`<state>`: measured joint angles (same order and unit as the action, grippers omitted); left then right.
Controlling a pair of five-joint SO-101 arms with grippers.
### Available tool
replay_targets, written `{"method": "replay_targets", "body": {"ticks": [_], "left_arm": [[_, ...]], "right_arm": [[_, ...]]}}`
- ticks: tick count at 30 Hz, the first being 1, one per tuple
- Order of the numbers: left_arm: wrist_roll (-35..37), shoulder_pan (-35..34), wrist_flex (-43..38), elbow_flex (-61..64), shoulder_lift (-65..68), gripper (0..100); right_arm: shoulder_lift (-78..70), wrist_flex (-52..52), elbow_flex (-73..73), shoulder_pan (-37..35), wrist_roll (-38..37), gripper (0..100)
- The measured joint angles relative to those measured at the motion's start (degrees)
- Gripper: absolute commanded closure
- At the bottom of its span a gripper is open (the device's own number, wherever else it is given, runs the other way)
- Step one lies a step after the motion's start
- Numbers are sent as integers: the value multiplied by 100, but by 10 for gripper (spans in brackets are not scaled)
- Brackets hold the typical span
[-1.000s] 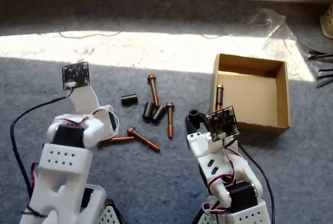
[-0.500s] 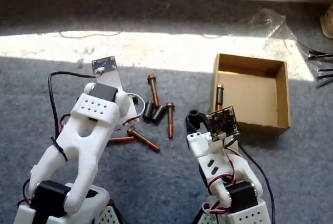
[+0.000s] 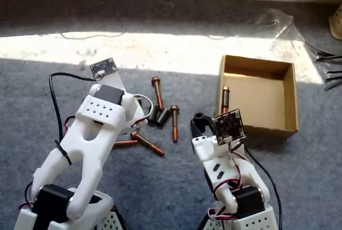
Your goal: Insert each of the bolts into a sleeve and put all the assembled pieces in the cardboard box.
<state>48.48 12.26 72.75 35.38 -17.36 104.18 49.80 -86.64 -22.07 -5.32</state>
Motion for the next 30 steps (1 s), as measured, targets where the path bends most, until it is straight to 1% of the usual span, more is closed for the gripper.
{"method": "replay_targets", "body": {"ticks": [4, 11, 14, 18, 23, 27, 30], "left_arm": [[70, 360, 0, 0, 18, 880], [114, 413, 0, 0, 18, 880], [510, 404, -88, 167, 18, 880], [1002, 413, -651, 519, 18, 880], [1424, 413, -1477, 1055, 18, 880], [1512, 413, -1943, 1345, 18, 880], [1512, 413, -2022, 1380, 18, 880]], "right_arm": [[0, 0, 0, 0, 0, 994], [0, 0, 0, 0, 0, 994], [0, 0, 0, 0, 0, 994], [0, 0, 0, 0, 0, 994], [0, 0, 0, 0, 0, 994], [0, 0, 0, 0, 0, 994], [0, 0, 0, 0, 0, 994]]}}
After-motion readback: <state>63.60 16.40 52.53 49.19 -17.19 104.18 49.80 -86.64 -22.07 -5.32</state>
